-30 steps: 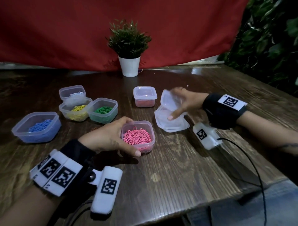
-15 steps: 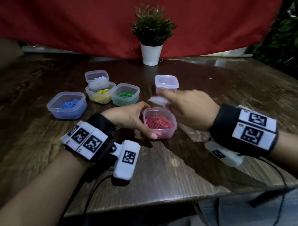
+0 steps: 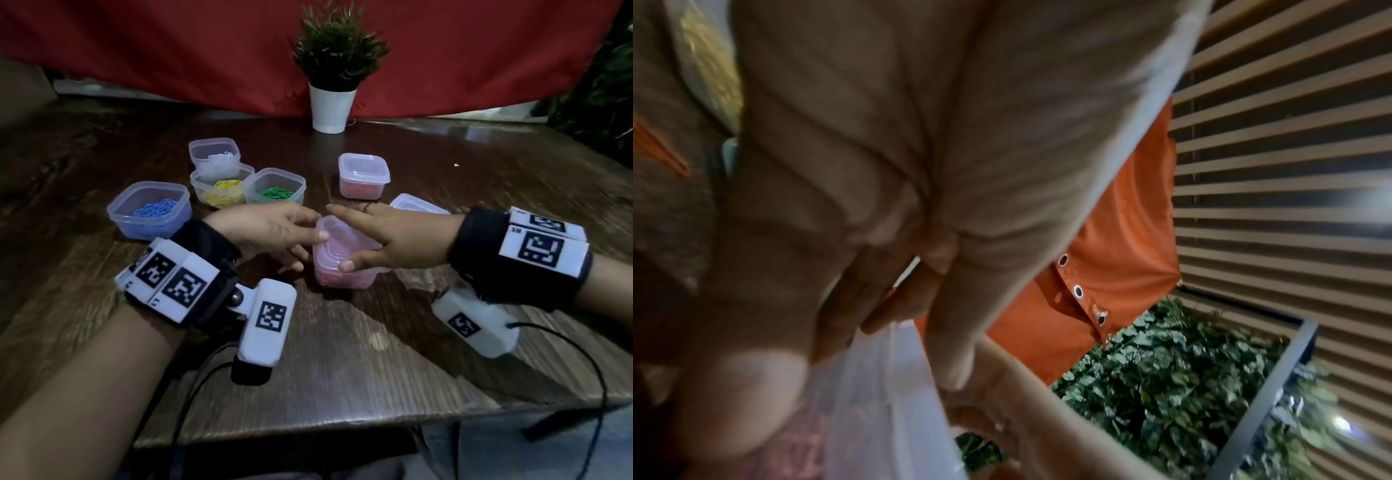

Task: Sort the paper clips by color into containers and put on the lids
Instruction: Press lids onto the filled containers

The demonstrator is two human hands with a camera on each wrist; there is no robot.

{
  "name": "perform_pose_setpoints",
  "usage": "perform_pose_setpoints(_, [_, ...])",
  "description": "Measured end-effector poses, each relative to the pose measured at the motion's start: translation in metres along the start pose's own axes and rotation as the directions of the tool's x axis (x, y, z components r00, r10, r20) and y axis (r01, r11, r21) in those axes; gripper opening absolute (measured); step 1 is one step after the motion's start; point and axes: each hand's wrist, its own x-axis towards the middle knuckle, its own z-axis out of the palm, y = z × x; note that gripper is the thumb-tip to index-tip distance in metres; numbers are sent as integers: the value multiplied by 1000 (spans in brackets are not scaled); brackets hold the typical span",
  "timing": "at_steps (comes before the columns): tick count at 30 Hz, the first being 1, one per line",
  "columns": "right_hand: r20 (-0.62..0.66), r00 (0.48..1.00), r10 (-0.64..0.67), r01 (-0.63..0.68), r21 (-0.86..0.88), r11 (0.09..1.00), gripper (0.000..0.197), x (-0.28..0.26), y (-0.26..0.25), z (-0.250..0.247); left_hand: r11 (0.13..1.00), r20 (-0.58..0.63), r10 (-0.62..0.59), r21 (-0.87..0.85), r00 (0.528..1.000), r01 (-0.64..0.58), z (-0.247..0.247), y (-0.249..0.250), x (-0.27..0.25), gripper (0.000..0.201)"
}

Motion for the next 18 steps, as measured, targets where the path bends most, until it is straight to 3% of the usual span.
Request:
perform_pose_setpoints(2, [35, 999, 32, -31, -22, 999, 82, 3, -4, 0, 1000, -15, 8, -3, 1000, -9, 0, -2, 3, 34])
perform_pose_setpoints(8, [162, 983, 83, -99, 94, 991, 77, 6, -14, 14, 999, -26, 33, -23, 999, -34, 1, -4, 8, 34])
perform_pose_setpoints(18, [94, 991, 99, -94, -56, 994, 89, 5, -20, 23, 986, -80, 40, 162, 996, -27, 5, -10, 8, 50])
